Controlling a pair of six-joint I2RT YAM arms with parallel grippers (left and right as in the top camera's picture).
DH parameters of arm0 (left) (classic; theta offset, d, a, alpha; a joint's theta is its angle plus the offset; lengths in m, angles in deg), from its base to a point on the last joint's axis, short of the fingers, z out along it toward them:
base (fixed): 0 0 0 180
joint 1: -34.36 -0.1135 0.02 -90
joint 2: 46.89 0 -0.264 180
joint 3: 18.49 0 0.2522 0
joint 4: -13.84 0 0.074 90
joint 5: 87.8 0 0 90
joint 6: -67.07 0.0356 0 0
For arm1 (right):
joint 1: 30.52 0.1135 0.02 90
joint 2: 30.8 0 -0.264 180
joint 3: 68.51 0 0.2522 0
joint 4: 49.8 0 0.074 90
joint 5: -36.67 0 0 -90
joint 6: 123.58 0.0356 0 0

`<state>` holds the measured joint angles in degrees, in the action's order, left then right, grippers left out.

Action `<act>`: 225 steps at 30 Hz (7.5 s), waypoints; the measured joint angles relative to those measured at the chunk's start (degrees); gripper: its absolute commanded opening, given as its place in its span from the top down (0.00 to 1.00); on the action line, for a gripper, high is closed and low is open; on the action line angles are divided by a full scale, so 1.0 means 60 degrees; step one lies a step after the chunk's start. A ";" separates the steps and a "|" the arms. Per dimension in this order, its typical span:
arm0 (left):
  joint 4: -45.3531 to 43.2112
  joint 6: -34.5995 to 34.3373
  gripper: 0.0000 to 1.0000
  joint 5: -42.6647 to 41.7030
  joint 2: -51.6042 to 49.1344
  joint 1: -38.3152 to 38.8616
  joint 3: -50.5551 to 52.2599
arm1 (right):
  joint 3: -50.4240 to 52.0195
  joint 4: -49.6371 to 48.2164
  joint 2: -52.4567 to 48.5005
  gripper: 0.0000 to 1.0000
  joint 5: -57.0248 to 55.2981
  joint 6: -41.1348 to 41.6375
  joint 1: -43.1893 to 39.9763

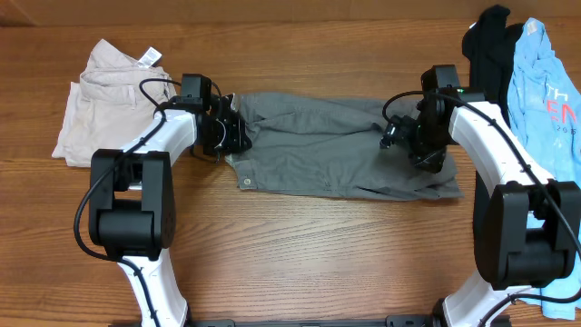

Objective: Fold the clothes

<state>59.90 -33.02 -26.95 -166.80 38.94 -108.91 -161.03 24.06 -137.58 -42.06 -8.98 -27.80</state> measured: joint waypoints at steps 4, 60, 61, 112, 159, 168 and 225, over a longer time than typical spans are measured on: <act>0.0586 0.0015 0.96 -0.0098 0.0219 -0.0208 0.0142 | 0.0000 0.0026 0.0000 0.13 0.0397 0.0004 0.0000; 0.3993 -0.0561 0.86 0.0200 0.0623 0.4222 -0.3504 | 0.4324 -0.4619 0.0608 0.96 0.2721 0.2157 0.1435; 0.3887 -0.0648 0.80 0.0117 0.0565 0.4277 -0.3504 | 0.4324 -0.4623 0.0608 0.96 0.2728 0.2157 0.1435; 0.3391 -0.1628 0.30 0.1632 -0.1483 0.7741 -0.3687 | 0.1610 -0.0160 0.4029 0.35 0.2860 -0.0328 -0.3453; 0.4535 -0.1297 0.09 0.8455 -0.2127 0.4892 -0.5308 | 0.1610 -0.0226 0.4029 0.29 0.2364 -0.0568 -0.3453; 0.5278 -0.0714 0.10 0.8484 -0.2127 0.5442 -0.6291 | 0.1610 -0.0331 0.4029 0.28 0.2324 -0.0608 -0.3453; 0.2925 0.1439 0.54 0.5384 -0.2033 0.3989 -0.4430 | 0.1610 0.0084 0.4029 0.24 0.2040 -0.0896 -0.3457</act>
<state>77.45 -24.39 5.36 -179.00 62.87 -135.49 -151.37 24.56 -113.41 -29.82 -14.36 -48.54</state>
